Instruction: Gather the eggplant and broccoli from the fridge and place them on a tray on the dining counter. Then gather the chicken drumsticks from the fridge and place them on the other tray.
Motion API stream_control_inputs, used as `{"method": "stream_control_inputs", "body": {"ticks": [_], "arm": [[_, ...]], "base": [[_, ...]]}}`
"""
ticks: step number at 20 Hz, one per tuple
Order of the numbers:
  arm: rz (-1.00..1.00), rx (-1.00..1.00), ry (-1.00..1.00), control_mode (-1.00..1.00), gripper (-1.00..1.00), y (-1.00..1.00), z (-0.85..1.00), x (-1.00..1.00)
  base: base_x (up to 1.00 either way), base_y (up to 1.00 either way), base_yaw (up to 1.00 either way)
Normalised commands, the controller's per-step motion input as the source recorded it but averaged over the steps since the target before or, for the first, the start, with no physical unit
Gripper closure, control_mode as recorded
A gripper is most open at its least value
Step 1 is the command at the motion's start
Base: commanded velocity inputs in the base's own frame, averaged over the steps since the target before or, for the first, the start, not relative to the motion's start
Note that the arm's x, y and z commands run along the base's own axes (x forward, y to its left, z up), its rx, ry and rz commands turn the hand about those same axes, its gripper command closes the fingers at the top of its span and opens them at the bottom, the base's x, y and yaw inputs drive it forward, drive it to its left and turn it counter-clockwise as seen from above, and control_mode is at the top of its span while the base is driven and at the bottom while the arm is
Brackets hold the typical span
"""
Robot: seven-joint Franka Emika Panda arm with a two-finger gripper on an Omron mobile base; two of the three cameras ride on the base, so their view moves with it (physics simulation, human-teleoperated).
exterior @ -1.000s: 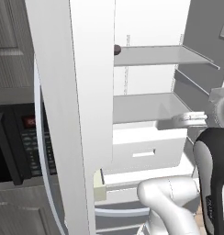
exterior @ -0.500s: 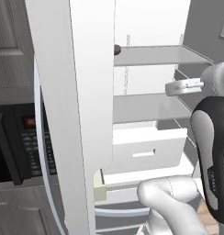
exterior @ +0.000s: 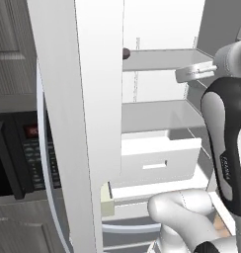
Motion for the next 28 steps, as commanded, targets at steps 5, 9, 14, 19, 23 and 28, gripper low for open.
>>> {"method": "stream_control_inputs", "body": {"ticks": [5,9,14,19,23,28], "arm": [[0.0,0.0,0.07,-1.0,-1.0,0.01,0.06,0.56],[0.0,0.0,0.0,-1.0,-1.0,0.09,-0.03,0.55],[0.0,0.0,0.0,-1.0,-1.0,0.14,-0.1,0.54],[0.0,0.0,0.01,-1.0,-1.0,0.11,-0.11,0.55],[0.0,0.0,0.01,-1.0,-1.0,0.07,-0.12,0.61],[0.0,0.0,0.01,-1.0,-1.0,0.1,-0.08,0.66]], "base": [[0.0,0.0,0.0],[0.0,0.0,0.0],[0.0,0.0,0.0],[0.0,0.0,0.0],[0.0,0.0,0.0],[0.0,0.0,0.0]]}}
